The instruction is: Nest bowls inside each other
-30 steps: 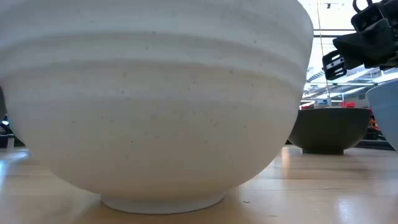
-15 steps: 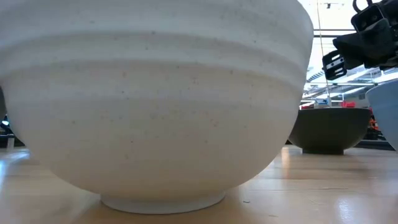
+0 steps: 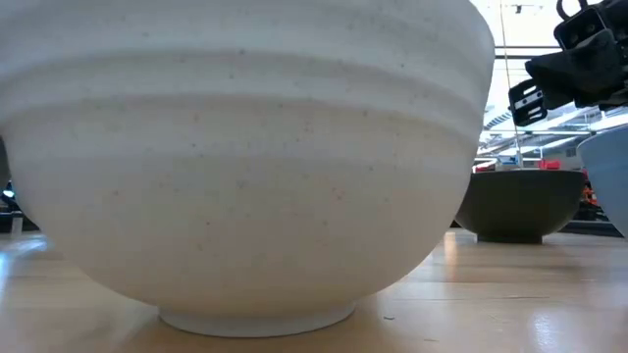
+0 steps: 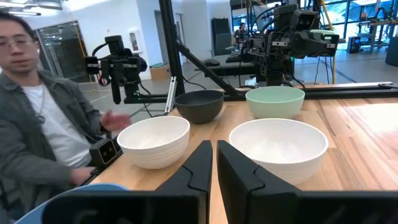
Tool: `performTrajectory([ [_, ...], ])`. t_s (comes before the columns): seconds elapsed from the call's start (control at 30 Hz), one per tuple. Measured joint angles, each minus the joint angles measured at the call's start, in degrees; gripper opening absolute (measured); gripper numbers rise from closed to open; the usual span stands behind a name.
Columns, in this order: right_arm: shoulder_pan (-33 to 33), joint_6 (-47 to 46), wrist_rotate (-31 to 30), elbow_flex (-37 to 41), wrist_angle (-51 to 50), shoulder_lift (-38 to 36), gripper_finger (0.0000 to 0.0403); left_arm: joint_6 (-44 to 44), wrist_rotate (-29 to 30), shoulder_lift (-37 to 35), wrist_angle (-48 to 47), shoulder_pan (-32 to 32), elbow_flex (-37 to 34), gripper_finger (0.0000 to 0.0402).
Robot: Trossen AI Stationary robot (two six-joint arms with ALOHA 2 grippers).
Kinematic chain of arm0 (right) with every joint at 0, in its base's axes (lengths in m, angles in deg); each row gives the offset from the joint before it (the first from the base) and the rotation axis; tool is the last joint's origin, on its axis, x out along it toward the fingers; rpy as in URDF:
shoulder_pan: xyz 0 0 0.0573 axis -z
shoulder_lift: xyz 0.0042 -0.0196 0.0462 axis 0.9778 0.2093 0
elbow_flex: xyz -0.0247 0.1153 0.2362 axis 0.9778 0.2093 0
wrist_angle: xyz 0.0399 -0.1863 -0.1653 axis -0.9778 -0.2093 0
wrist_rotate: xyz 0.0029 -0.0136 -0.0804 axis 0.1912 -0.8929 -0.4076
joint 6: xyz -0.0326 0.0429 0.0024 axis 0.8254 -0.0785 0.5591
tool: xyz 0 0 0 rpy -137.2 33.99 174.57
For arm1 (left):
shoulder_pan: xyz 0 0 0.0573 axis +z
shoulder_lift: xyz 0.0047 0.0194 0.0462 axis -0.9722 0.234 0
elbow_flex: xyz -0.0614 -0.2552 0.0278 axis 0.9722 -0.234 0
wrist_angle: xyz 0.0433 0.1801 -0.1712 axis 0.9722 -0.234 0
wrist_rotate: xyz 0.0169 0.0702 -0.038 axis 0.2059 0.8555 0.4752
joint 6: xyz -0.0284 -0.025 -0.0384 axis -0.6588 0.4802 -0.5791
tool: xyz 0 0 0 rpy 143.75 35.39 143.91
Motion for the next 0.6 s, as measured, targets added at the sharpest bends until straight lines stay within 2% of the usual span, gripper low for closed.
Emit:
performTrajectory([
  [0.6, 0.00, 0.00, 0.00, 0.00, -0.01, 0.00, 0.0032, -0.02, 0.00, -0.01, 0.00, -0.01, 0.01, 0.0024],
])
